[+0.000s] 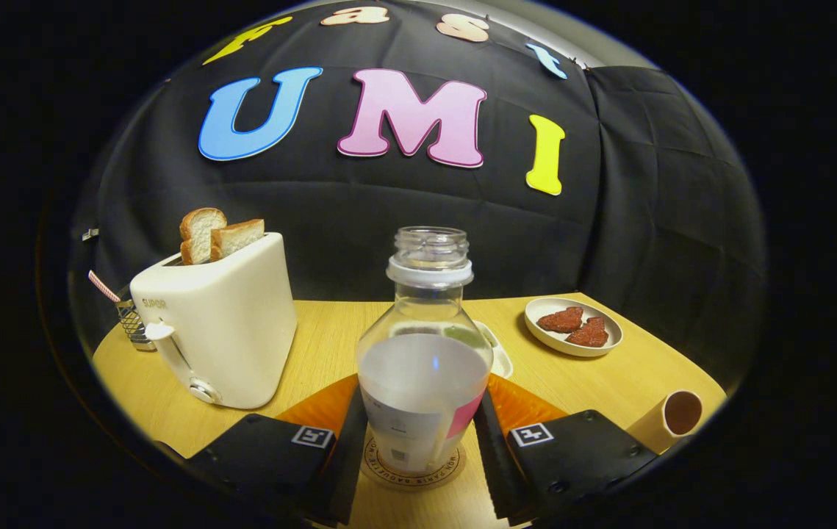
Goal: Take the bottle from table, then pour the juice into the cup, finally place the bottle on the coaster
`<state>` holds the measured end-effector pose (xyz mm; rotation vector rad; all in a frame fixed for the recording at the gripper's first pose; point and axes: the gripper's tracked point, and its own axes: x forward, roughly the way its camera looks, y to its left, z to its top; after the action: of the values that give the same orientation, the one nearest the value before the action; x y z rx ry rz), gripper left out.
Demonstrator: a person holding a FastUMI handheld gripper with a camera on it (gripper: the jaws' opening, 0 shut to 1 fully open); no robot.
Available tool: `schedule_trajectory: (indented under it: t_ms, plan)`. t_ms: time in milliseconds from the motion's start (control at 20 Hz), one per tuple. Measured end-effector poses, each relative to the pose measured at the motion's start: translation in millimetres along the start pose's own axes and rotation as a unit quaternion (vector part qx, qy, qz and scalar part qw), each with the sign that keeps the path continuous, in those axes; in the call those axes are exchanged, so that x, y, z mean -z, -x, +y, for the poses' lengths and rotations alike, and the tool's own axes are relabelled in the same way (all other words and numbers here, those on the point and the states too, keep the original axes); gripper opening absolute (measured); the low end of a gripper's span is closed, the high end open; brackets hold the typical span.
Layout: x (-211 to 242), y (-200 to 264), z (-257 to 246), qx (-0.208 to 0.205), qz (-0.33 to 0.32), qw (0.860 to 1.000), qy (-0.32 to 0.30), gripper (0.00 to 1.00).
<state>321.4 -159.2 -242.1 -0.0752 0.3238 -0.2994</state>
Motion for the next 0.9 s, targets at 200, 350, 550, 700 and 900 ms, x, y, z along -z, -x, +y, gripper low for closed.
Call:
schedule_trajectory:
  t_ms: [200,350,550,700,900]
  plan:
    - [0.1,1.2,2.1,0.003,-0.003,1.000,0.005,0.74]
    - [3.2,3.7,-0.9,0.008,0.001,1.000,0.006,0.79]
    - [-6.6,15.1,-4.2,0.011,-0.003,1.000,-0.008,0.98]
    - [-8.0,33.2,-6.8,0.014,0.002,1.000,-0.006,0.98]
    - [-18.6,71.6,-7.1,0.005,-0.012,1.000,-0.017,0.98]
